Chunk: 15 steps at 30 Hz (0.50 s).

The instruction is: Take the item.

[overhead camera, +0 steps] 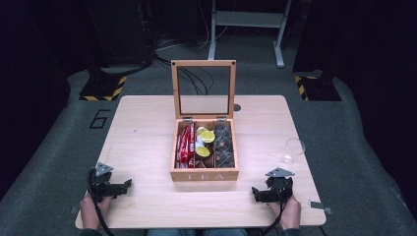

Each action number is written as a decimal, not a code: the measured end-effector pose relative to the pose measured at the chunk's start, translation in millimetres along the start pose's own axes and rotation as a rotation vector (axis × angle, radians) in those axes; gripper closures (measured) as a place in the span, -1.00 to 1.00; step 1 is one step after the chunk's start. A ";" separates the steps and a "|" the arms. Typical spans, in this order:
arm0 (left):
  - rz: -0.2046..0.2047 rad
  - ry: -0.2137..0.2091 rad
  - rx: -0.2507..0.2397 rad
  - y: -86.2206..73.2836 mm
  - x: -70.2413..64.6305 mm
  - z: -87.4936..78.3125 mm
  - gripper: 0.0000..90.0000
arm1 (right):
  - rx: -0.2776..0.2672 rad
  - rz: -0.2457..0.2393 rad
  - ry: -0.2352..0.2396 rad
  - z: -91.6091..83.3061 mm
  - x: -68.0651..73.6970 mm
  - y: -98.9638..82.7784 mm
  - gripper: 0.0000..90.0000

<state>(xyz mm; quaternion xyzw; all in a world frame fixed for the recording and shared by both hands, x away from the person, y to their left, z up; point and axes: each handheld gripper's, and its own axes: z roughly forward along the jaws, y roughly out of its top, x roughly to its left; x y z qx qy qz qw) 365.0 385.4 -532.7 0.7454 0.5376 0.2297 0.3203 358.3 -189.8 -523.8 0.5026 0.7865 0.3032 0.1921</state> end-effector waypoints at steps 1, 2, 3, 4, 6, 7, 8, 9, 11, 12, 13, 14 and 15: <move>0.000 0.000 0.000 0.0 0.0 0.0 -0.99 | 0.000 0.000 0.000 0.0 0.0 0.0 -0.97; 0.003 -0.003 0.009 0.3 0.4 -0.7 -0.99 | 0.003 -0.001 0.006 -2.2 -1.0 2.5 -0.97; 0.003 -0.003 0.009 0.3 0.4 -0.7 -0.99 | -0.001 0.004 0.012 -3.8 -0.7 4.0 -0.97; 0.004 -0.004 0.009 0.3 0.4 -0.7 -0.99 | -0.001 -0.005 0.019 -5.5 -0.7 6.0 -0.97; -0.001 -0.002 -0.001 -0.2 -0.1 0.0 -0.99 | -0.002 -0.009 0.027 -9.0 0.7 10.7 -0.96; -0.001 -0.002 -0.001 -0.2 -0.1 0.0 -0.99 | -0.008 -0.011 0.027 -10.9 1.6 13.0 -0.96; 0.000 0.000 -0.004 -0.3 -0.1 0.0 -0.99 | -0.014 -0.014 0.032 -13.0 2.0 15.2 -0.96; 0.000 0.000 -0.004 -0.3 -0.1 0.0 -0.99 | -0.019 -0.015 0.032 -14.7 2.3 17.7 -0.95; 0.001 -0.001 -0.002 -0.2 0.0 -0.1 -0.99 | -0.027 -0.024 0.038 -17.5 3.2 22.5 -0.95; 0.001 -0.001 -0.003 -0.3 -0.1 -0.2 -0.99 | -0.023 -0.033 0.041 -19.5 3.7 24.8 -0.95; 0.001 -0.001 -0.003 -0.3 -0.1 -0.2 -0.99 | -0.023 -0.033 0.041 -19.5 3.7 24.8 -0.95; -0.002 0.001 -0.011 -0.7 -0.5 0.3 -0.99 | -0.024 -0.031 0.045 -20.8 4.3 27.0 -0.95; -0.002 0.001 -0.011 -0.7 -0.5 0.2 -0.99 | -0.032 -0.044 0.049 -22.6 3.8 29.0 -0.95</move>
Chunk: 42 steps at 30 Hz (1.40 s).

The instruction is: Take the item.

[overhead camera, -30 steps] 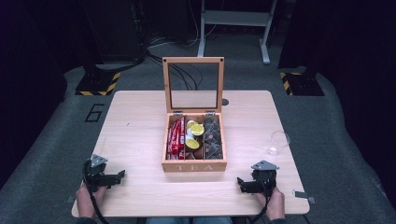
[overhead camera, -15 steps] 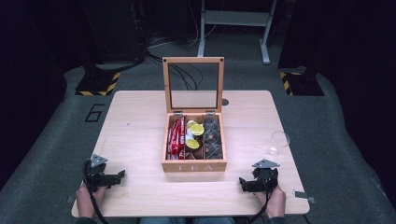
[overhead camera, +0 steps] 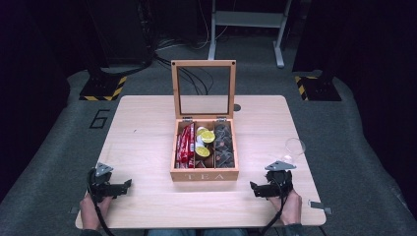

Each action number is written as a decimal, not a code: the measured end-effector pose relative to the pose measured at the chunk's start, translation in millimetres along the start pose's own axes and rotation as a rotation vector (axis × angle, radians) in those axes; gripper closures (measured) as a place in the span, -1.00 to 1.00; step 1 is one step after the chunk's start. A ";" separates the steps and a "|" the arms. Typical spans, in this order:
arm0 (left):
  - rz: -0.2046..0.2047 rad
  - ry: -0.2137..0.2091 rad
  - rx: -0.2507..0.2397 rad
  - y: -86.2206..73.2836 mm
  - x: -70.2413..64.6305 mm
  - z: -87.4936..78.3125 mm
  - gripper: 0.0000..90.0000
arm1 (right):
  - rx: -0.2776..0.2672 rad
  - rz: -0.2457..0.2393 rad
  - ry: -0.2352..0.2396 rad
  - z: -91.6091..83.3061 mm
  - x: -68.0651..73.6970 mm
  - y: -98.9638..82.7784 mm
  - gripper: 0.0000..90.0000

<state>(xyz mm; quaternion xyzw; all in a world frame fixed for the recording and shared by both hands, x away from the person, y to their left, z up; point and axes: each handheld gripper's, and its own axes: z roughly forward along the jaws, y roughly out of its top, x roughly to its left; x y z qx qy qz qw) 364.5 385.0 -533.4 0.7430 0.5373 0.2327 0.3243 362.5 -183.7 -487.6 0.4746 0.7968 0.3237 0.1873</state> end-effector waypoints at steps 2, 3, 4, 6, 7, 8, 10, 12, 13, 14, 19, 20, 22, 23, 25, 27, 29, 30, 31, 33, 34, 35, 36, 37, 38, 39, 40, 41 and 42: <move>0.001 0.000 0.003 0.2 0.2 -0.1 -0.99 | -0.006 -0.006 0.014 -2.2 -0.1 3.0 -0.94; 0.001 0.000 0.003 0.2 0.3 -0.1 -0.99 | -0.006 0.010 0.017 -3.0 1.7 5.3 -0.94; 0.001 0.000 0.004 0.2 0.3 -0.2 -0.99 | -0.009 -0.001 0.016 -4.2 2.3 8.6 -0.94; 0.001 0.000 0.003 0.1 0.2 -0.1 -0.99 | -0.008 -0.011 0.029 -6.8 2.3 12.4 -0.94; 0.001 0.000 0.003 0.1 0.3 -0.1 -0.99 | -0.013 0.004 0.027 -8.6 3.9 16.0 -0.94; 0.001 0.000 0.003 0.1 0.2 -0.1 -0.99 | -0.016 -0.009 0.032 -9.2 3.2 17.2 -0.93; 0.001 0.000 0.002 0.1 0.2 -0.1 -0.99 | -0.012 -0.015 0.032 -10.7 3.4 22.0 -0.93; 0.001 0.000 0.003 0.1 0.3 -0.1 -0.99 | -0.019 -0.017 0.040 -13.2 3.9 26.4 -0.93; 0.002 0.000 0.003 0.2 0.3 -0.1 -0.99 | -0.026 -0.019 0.043 -14.4 4.1 28.6 -0.93; 0.002 0.000 0.003 0.2 0.3 -0.1 -0.99 | -0.026 -0.019 0.043 -14.4 4.1 28.6 -0.93; 0.002 -0.001 0.004 0.2 0.3 -0.1 -0.99 | -0.036 -0.032 0.066 -16.5 6.3 41.3 -0.92; 0.002 -0.001 0.004 0.2 0.3 -0.1 -0.99 | -0.036 -0.032 0.066 -16.5 6.3 41.3 -0.92; 0.002 0.000 0.003 0.2 0.3 0.0 -0.99 | -0.027 -0.042 0.068 -15.6 7.4 48.0 -0.92; 0.003 -0.002 0.009 0.4 0.5 -0.5 -0.99 | -0.035 -0.044 0.073 -15.0 8.0 49.6 -0.92; 0.002 -0.001 0.004 0.2 0.3 -0.1 -0.99 | -0.033 -0.041 0.081 -14.9 9.9 52.7 -0.92; 0.002 -0.001 0.005 0.2 0.4 -0.1 -0.99 | -0.034 -0.056 0.082 -14.8 9.4 53.8 -0.92; 0.002 -0.001 0.004 0.2 0.3 -0.1 -0.99 | -0.034 -0.064 0.098 -15.1 10.4 57.3 -0.92; 0.003 -0.002 0.009 0.4 0.5 -0.5 -0.99 | -0.038 -0.053 0.099 -15.4 12.0 58.6 -0.92; 0.002 -0.001 0.004 0.2 0.3 -0.1 -0.99 | -0.032 -0.064 0.102 -15.8 12.8 61.5 -0.92; 0.003 -0.002 0.008 0.4 0.4 -0.4 -0.99 | -0.036 -0.069 0.106 -15.8 13.2 62.8 -0.92; 0.003 -0.002 0.009 0.4 0.5 -0.5 -0.99 | -0.038 -0.067 0.105 -15.9 14.4 64.5 -0.92; 0.001 -0.001 0.004 0.2 0.3 -0.1 -0.99 | -0.036 -0.075 0.107 -15.5 15.6 66.9 -0.92; 0.002 -0.002 0.006 0.3 0.4 -0.3 -0.99 | -0.037 -0.070 0.110 -14.9 17.2 69.0 -0.93; 0.001 -0.001 0.003 0.2 0.3 -0.1 -0.99 | -0.036 -0.073 0.117 -15.0 17.8 71.0 -0.94; 0.001 -0.001 0.003 0.2 0.3 0.0 -0.99 | -0.039 -0.086 0.120 -14.5 18.0 72.9 -0.95; 0.002 -0.002 0.007 0.3 0.4 -0.3 -0.99 | -0.039 -0.090 0.124 -14.2 18.9 75.5 -0.95; 0.003 -0.002 0.008 0.4 0.4 -0.4 -0.99 | -0.045 -0.088 0.126 -13.8 19.7 77.0 -0.96; 0.002 -0.001 0.004 0.2 0.4 -0.1 -0.99 | -0.045 -0.090 0.138 -12.9 21.7 81.1 -0.96; 0.002 -0.001 0.004 0.2 0.4 -0.1 -0.99 | -0.045 -0.090 0.138 -12.9 21.7 81.1 -0.96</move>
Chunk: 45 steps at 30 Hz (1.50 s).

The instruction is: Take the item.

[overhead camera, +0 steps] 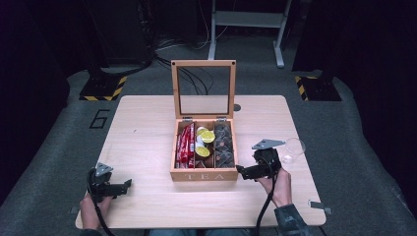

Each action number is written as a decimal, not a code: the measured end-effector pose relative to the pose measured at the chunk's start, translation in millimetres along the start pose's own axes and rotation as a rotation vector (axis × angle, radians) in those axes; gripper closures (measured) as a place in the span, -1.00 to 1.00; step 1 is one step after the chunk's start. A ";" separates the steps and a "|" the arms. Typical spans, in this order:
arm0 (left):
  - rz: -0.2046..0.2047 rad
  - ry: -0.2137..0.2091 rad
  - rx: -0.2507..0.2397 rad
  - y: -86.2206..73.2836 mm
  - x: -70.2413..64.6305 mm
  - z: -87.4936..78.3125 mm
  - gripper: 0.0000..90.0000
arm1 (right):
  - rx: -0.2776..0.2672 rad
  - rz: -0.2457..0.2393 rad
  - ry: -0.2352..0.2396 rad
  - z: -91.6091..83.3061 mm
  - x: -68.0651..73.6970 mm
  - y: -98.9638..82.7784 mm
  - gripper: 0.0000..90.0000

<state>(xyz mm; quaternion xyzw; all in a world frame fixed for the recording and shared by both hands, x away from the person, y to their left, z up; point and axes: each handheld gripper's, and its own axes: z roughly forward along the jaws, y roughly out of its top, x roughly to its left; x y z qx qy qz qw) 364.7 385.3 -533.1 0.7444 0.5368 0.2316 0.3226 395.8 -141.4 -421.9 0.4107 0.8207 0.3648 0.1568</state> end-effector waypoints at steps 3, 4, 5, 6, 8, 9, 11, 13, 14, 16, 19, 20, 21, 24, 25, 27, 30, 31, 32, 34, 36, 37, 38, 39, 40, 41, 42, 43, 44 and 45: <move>0.001 -0.001 0.005 0.2 0.1 -0.3 -0.99 | 0.011 -0.016 0.017 5.8 4.0 8.9 -0.96; 0.001 -0.001 0.005 0.2 0.1 -0.3 -0.99 | 0.011 -0.016 0.017 5.8 4.0 8.9 -0.96; 0.001 -0.001 0.005 0.2 0.2 -0.3 -0.99 | 0.012 -0.019 0.031 8.6 5.8 14.2 -0.94; 0.001 -0.001 0.005 0.2 0.2 -0.3 -0.99 | 0.012 -0.019 0.031 8.6 5.8 14.2 -0.94; 0.000 0.000 0.001 0.0 0.0 -0.1 -0.99 | 0.012 -0.024 0.037 11.6 7.8 19.2 -0.92; 0.000 -0.001 0.002 0.0 0.0 -0.2 -0.99 | 0.013 -0.034 0.048 15.7 9.0 23.7 -0.92; 0.000 -0.001 0.002 0.1 0.0 -0.2 -0.99 | 0.019 -0.033 0.058 19.9 10.7 27.3 -0.92; 0.001 -0.001 0.004 0.1 0.1 -0.3 -0.99 | 0.031 -0.040 0.069 24.3 12.3 30.4 -0.92; 0.001 -0.001 0.004 0.1 0.1 -0.3 -0.99 | 0.027 -0.047 0.071 26.0 12.6 31.0 -0.91; 0.002 -0.001 0.005 0.1 0.2 -0.3 -0.99 | 0.033 -0.043 0.075 27.5 13.8 32.0 -0.91; 0.000 -0.001 0.002 0.1 0.1 -0.2 -0.99 | 0.047 -0.055 0.089 33.7 16.0 34.9 -0.85; 0.000 -0.001 0.002 0.1 0.1 -0.2 -0.99 | 0.047 -0.055 0.089 33.7 16.0 34.9 -0.85; 0.001 -0.001 0.005 0.1 0.1 -0.3 -0.99 | 0.048 -0.056 0.090 35.2 16.9 35.6 -0.84; 0.001 -0.001 0.005 0.2 0.1 -0.3 -0.99 | 0.057 -0.074 0.097 41.0 18.4 38.7 -0.82; 0.001 -0.001 0.004 0.1 0.1 -0.3 -0.99 | 0.063 -0.073 0.097 42.6 19.0 39.6 -0.81; 0.001 -0.001 0.004 0.1 0.1 -0.3 -0.99 | 0.065 -0.073 0.096 45.1 19.3 40.4 -0.78; 0.001 -0.001 0.004 0.1 0.1 -0.3 -0.99 | 0.071 -0.064 0.104 51.8 19.8 42.0 -0.69; 0.001 -0.001 0.005 0.1 0.1 -0.3 -0.99 | 0.072 -0.064 0.097 53.6 20.1 42.3 -0.68; 0.001 -0.001 0.005 0.1 0.1 -0.3 -0.99 | 0.072 -0.064 0.097 53.6 20.1 42.3 -0.68; 0.000 -0.001 0.004 0.1 0.1 -0.3 -0.99 | 0.084 -0.046 0.091 58.2 21.8 42.9 -0.59; 0.000 -0.001 0.002 0.0 0.1 -0.1 -0.99 | 0.090 -0.042 0.085 61.8 22.8 43.4 -0.48; 0.000 0.000 0.000 0.0 0.0 0.0 -0.99 | 0.092 -0.053 0.087 63.0 22.8 43.5 -0.44; 0.001 -0.001 0.004 0.1 0.1 -0.3 -0.99 | 0.097 -0.054 0.082 64.2 23.6 43.4 -0.41; 0.000 -0.001 0.002 0.0 0.0 -0.2 -0.99 | 0.098 -0.045 0.079 66.1 25.0 43.4 -0.33; 0.000 -0.001 0.002 0.0 0.0 -0.2 -0.99 | 0.098 -0.045 0.079 66.1 25.0 43.4 -0.33; 0.000 -0.001 0.004 0.1 0.0 -0.3 -0.99 | 0.105 -0.049 0.078 67.1 24.8 43.4 -0.30; 0.000 -0.001 0.003 0.1 0.0 -0.2 -0.99 | 0.106 -0.043 0.069 68.5 25.2 43.0 -0.24; 0.000 -0.001 0.004 0.1 0.1 -0.3 -0.99 | 0.111 -0.046 0.074 70.1 24.6 42.6 -0.16; 0.000 -0.001 0.004 0.1 0.1 -0.3 -0.99 | 0.112 -0.048 0.070 70.8 24.6 42.3 -0.12; -0.001 -0.001 0.003 0.1 0.0 -0.2 -0.99 | 0.112 -0.048 0.070 70.8 24.6 42.3 -0.12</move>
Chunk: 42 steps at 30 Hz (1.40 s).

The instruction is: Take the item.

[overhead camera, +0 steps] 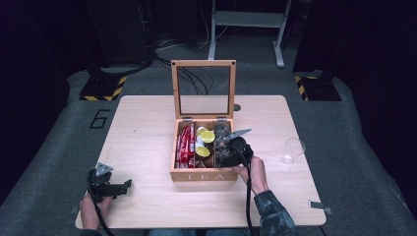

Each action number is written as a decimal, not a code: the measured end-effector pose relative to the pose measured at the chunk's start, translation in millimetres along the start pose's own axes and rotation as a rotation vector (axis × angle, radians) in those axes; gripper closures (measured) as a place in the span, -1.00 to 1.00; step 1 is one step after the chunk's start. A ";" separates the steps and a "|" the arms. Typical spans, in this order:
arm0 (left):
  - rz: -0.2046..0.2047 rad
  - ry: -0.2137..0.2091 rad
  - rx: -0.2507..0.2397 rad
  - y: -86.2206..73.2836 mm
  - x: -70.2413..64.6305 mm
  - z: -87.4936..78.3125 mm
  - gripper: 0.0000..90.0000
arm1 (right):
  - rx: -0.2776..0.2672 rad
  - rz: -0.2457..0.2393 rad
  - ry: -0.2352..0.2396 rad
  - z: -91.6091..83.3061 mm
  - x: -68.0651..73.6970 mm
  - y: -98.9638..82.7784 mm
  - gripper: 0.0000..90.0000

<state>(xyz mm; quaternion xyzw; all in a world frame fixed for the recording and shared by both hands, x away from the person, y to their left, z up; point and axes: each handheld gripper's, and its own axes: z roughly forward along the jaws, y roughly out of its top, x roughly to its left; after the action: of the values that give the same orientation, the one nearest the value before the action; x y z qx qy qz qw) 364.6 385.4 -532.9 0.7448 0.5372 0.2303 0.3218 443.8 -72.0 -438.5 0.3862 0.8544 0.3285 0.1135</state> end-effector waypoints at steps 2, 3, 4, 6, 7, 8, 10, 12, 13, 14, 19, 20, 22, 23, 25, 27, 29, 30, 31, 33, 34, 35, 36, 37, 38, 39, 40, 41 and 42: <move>0.001 0.000 0.001 0.0 0.0 0.0 -0.99 | 0.010 0.006 0.008 3.2 0.5 0.0 0.00; 0.001 0.000 0.001 0.0 0.0 0.0 -0.99 | 0.010 0.006 0.008 3.2 0.5 0.0 0.00; 0.000 0.000 0.001 0.0 0.0 0.0 -0.99 | 0.020 -0.006 0.007 5.2 0.5 0.9 0.04; 0.000 0.001 -0.002 -0.1 -0.1 0.1 -0.99 | 0.029 -0.009 0.004 7.0 1.0 1.3 0.09; 0.000 0.001 -0.002 -0.1 -0.1 0.1 -0.99 | 0.029 -0.009 0.004 7.0 1.0 1.3 0.09; 0.001 0.000 0.001 0.0 0.1 0.0 -0.99 | 0.038 -0.009 0.006 9.4 1.2 1.2 0.14; 0.000 0.001 -0.003 -0.2 0.0 0.2 -0.99 | 0.052 -0.014 0.005 11.9 2.0 1.1 0.16; 0.002 0.000 0.002 0.0 0.1 -0.1 -0.99 | 0.055 -0.021 0.003 12.7 2.7 0.8 0.20; 0.001 0.001 -0.004 -0.2 0.0 0.3 -0.99 | 0.059 -0.027 -0.008 13.5 3.8 0.4 0.22; 0.002 0.000 0.002 0.0 0.1 -0.1 -0.99 | 0.061 -0.029 -0.004 14.1 3.6 0.1 0.24; 0.001 0.001 -0.004 -0.2 -0.1 0.2 -0.99 | 0.085 -0.041 -0.018 16.5 4.8 -1.5 0.36; 0.001 0.001 -0.004 -0.2 -0.1 0.2 -0.99 | 0.090 -0.046 -0.019 16.8 5.2 -1.3 0.44; 0.001 0.001 -0.003 -0.1 -0.1 0.2 -0.99 | 0.090 -0.048 -0.019 17.3 5.0 -1.2 0.50; 0.001 0.001 -0.001 -0.1 0.0 0.0 -0.99 | 0.091 -0.048 -0.019 17.6 5.0 -1.1 0.52; 0.001 0.001 -0.003 -0.1 -0.1 0.2 -0.99 | 0.093 -0.049 -0.021 17.8 5.1 -1.2 0.55; 0.001 0.001 -0.003 -0.2 -0.1 0.2 -0.99 | 0.093 -0.048 -0.024 17.6 5.2 -1.4 0.58; 0.001 0.002 -0.004 -0.2 -0.1 0.2 -0.99 | 0.091 -0.044 -0.021 17.6 4.6 -1.8 0.60; 0.001 0.001 -0.003 -0.2 -0.1 0.2 -0.99 | 0.091 -0.037 -0.019 17.4 4.3 -2.1 0.60; 0.001 0.001 -0.003 -0.2 -0.1 0.2 -0.99 | 0.089 -0.040 -0.017 17.3 3.4 -2.2 0.61; 0.000 0.000 -0.006 -0.3 -0.1 0.4 -0.99 | 0.084 -0.037 -0.011 17.1 2.7 -2.5 0.61; 0.000 0.002 -0.005 -0.2 -0.2 0.3 -0.99 | 0.084 -0.036 -0.006 17.0 2.4 -2.6 0.62; 0.001 0.001 -0.004 -0.2 -0.2 0.2 -0.99 | 0.083 -0.038 -0.003 16.7 1.8 -2.6 0.62; 0.002 0.000 0.001 0.0 0.0 -0.1 -0.99 | 0.081 -0.034 0.002 16.5 1.6 -2.8 0.62; 0.002 0.000 0.001 0.0 0.0 -0.1 -0.99 | 0.077 -0.036 0.005 16.0 0.5 -3.0 0.62; 0.000 0.001 -0.004 -0.2 -0.1 0.2 -0.99 | 0.070 -0.031 0.010 15.3 -0.2 -3.3 0.63; 0.000 0.001 -0.004 -0.2 -0.1 0.2 -0.99 | 0.068 -0.027 0.015 14.6 -0.7 -3.4 0.63; 0.001 0.000 0.001 0.0 0.0 -0.1 -0.99 | 0.063 -0.025 0.016 13.4 -1.0 -3.5 0.63; 0.000 0.002 -0.004 -0.2 -0.1 0.3 -0.99 | 0.058 -0.024 0.021 12.5 -1.3 -3.5 0.63; 0.000 0.002 -0.004 -0.2 -0.1 0.3 -0.99 | 0.058 -0.024 0.021 12.5 -1.3 -3.5 0.63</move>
<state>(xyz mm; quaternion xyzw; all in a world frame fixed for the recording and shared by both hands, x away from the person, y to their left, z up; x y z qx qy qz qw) 364.7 385.2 -533.2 0.7441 0.5369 0.2322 0.3227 448.3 -68.7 -450.4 0.3754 0.8693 0.3064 0.0971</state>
